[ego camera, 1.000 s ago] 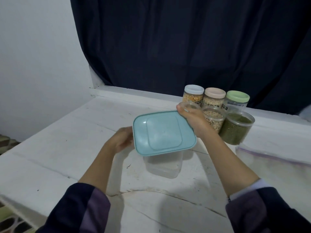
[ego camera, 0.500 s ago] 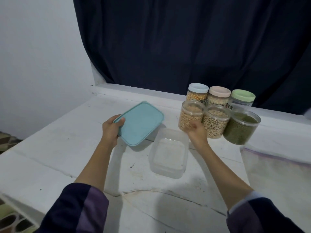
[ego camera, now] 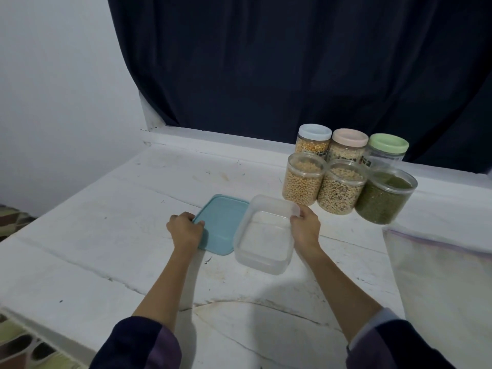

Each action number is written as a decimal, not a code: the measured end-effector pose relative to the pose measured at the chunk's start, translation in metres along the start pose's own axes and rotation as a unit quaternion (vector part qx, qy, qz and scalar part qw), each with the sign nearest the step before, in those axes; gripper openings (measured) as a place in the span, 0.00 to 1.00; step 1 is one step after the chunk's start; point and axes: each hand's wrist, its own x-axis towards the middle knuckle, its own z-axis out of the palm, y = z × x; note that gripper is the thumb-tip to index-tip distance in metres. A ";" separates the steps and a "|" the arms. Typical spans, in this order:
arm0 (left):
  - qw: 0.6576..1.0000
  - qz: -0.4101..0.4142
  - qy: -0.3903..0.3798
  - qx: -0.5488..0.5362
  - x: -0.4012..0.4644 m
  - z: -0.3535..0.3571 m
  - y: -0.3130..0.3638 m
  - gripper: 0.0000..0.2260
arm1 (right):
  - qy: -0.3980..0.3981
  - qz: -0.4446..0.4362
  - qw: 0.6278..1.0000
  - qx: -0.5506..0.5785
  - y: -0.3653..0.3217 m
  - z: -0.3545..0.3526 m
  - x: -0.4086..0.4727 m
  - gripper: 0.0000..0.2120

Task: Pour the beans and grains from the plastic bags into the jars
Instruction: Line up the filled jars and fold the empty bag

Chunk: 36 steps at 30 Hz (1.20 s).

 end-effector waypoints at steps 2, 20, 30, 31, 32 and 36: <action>0.998 -0.021 0.003 0.056 -0.002 -0.001 0.004 0.08 | 0.006 -0.004 1.000 -0.003 -0.001 0.001 0.001 0.20; 0.974 0.152 -0.083 -0.144 -0.132 0.103 0.220 0.10 | 0.231 -0.042 0.972 0.028 0.024 -0.196 0.029 0.10; 0.945 0.054 -0.315 0.078 -0.242 0.235 0.254 0.25 | 0.311 0.231 0.894 -0.223 0.111 -0.381 0.053 0.16; 0.944 0.057 -0.310 0.097 -0.246 0.241 0.257 0.25 | 0.303 0.257 0.888 -0.231 0.116 -0.387 0.054 0.18; 0.944 0.056 -0.304 0.114 -0.249 0.245 0.259 0.25 | 0.288 0.268 0.888 -0.237 0.121 -0.392 0.056 0.19; 0.945 0.043 -0.297 0.130 -0.247 0.251 0.259 0.19 | 0.166 0.267 0.919 -0.240 0.136 -0.414 0.069 0.28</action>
